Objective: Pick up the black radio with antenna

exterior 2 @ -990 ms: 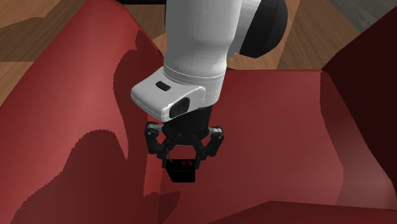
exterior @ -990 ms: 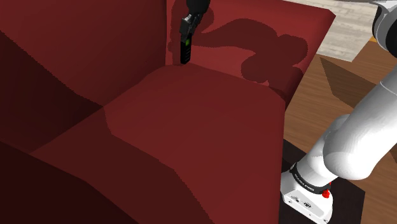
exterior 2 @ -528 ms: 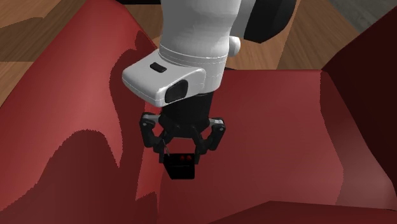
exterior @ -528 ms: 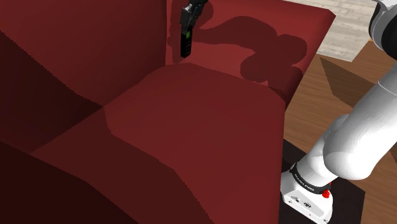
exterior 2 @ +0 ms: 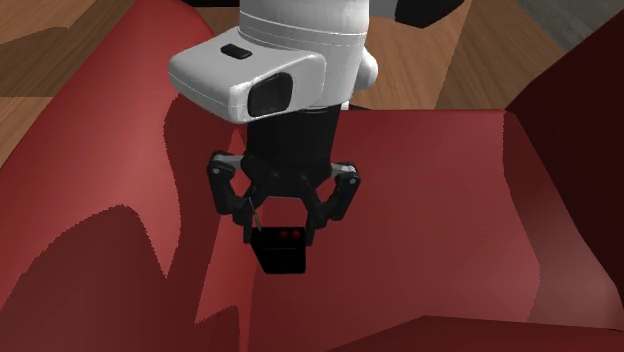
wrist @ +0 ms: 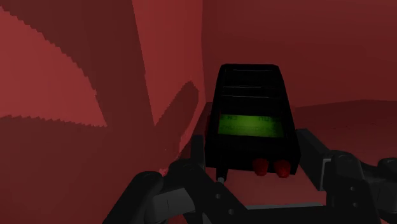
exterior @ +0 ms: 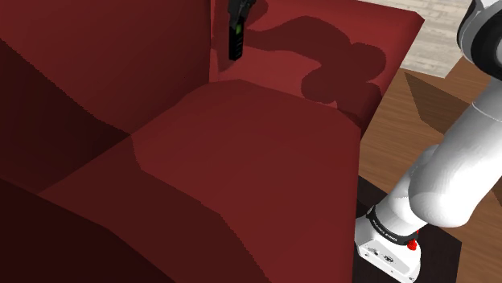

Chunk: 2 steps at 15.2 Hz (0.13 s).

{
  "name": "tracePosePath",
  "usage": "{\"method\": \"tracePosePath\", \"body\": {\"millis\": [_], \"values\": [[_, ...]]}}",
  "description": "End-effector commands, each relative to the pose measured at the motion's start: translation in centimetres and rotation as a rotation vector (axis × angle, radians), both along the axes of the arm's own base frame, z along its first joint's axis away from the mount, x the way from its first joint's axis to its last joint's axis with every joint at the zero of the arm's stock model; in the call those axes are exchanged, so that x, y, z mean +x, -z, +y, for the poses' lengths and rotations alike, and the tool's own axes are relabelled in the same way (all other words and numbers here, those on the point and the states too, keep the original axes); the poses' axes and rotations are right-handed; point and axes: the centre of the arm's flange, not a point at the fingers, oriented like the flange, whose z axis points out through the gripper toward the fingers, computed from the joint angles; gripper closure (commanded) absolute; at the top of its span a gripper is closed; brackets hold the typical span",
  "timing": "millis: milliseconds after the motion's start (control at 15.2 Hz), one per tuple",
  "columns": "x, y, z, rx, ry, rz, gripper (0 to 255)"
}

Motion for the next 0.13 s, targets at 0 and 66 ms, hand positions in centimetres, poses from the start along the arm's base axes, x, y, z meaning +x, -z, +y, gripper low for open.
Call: {"method": "tracePosePath", "body": {"millis": [0,66], "values": [[-0.02,-0.79,0.0,0.0,0.0,0.0,255],[-0.02,-0.79,0.0,0.0,0.0,0.0,255]]}}
